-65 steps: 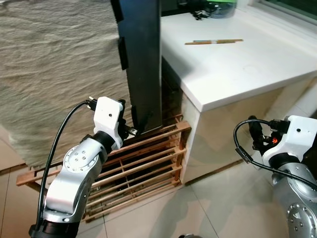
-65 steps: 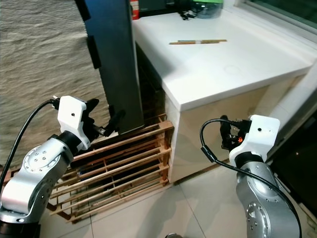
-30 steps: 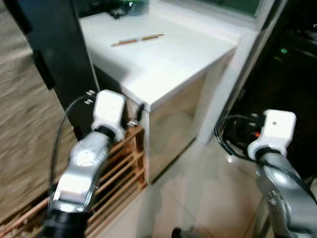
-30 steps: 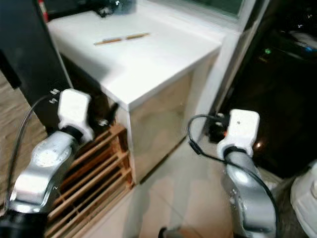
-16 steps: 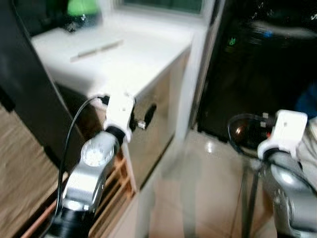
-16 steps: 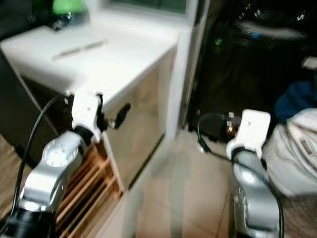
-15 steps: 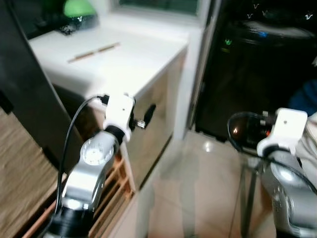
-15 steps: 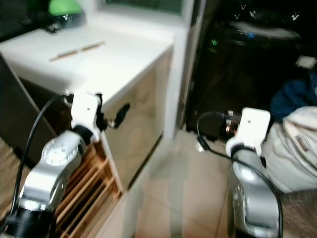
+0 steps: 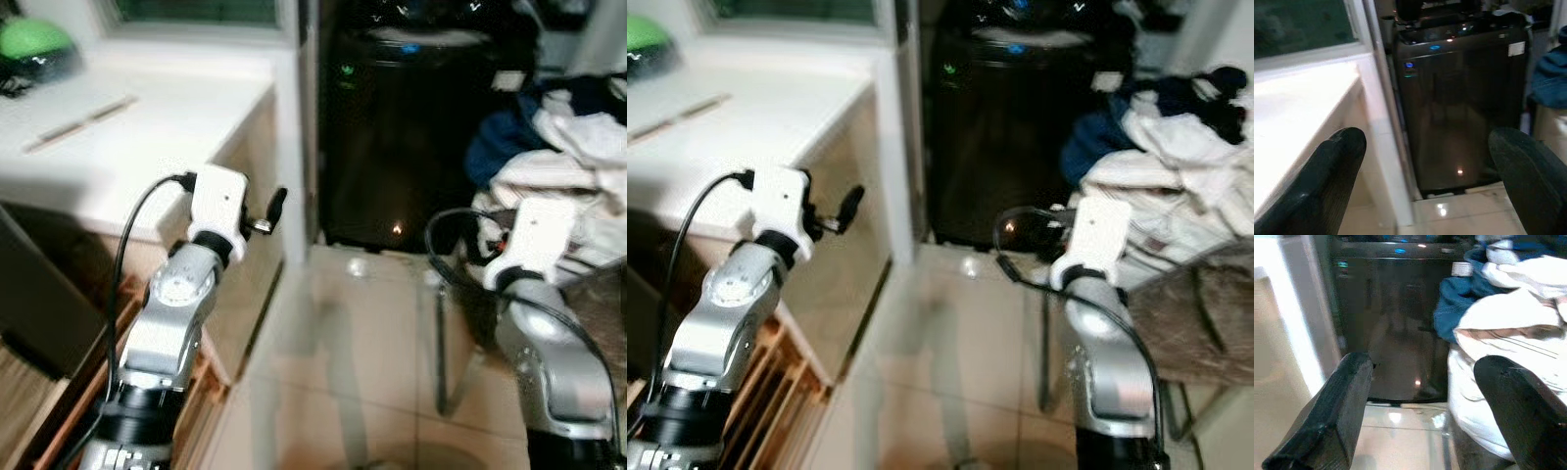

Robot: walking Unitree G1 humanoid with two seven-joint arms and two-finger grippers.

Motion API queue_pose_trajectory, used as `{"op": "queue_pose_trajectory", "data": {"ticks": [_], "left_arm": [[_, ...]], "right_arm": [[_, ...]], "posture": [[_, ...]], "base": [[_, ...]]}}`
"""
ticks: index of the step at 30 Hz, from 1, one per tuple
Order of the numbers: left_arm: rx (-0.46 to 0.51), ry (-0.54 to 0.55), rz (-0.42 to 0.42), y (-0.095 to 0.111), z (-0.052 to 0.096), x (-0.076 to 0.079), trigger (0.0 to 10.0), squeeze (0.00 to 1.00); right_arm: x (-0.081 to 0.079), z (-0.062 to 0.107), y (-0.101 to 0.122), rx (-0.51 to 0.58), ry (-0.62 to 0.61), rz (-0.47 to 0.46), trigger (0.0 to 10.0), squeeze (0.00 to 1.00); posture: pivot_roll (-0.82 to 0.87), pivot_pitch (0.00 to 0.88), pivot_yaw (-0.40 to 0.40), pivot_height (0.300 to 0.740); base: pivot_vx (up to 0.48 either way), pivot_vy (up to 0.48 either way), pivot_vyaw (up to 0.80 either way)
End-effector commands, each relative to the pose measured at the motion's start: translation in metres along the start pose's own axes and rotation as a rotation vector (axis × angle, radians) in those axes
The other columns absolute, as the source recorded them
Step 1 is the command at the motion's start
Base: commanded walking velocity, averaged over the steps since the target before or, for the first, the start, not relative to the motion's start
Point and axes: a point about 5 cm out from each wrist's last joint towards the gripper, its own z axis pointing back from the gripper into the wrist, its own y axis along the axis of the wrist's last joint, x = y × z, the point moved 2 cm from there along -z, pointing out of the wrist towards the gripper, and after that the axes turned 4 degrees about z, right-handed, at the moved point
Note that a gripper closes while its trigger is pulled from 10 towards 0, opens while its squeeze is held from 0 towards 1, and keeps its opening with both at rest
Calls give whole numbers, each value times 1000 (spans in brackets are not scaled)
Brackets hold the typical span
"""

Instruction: Clothes washing

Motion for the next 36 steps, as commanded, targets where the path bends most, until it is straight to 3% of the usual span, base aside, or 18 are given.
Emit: {"op": "queue_pose_trajectory", "data": {"ticks": [1,6,12,36], "left_arm": [[2,28,4,2,4,-7,10000,0],[-26,47,-12,-3,16,-10,10000,0],[10,53,-65,6,16,-12,10000,0],[-18,-31,-45,6,6,-3,10000,0]], "right_arm": [[-10,-1,6,17,58,-16,10000,0],[-19,-1,0,-6,103,-10,10000,0],[-24,-3,-1,-28,113,-33,10000,0],[-11,12,-8,-37,-19,-118,10000,0]], "posture": [[-9,0,18,740],[29,0,-20,740],[49,0,-34,740],[-31,0,66,740]], "base": [[337,0,0],[343,0,0],[360,0,0],[385,0,0]]}}
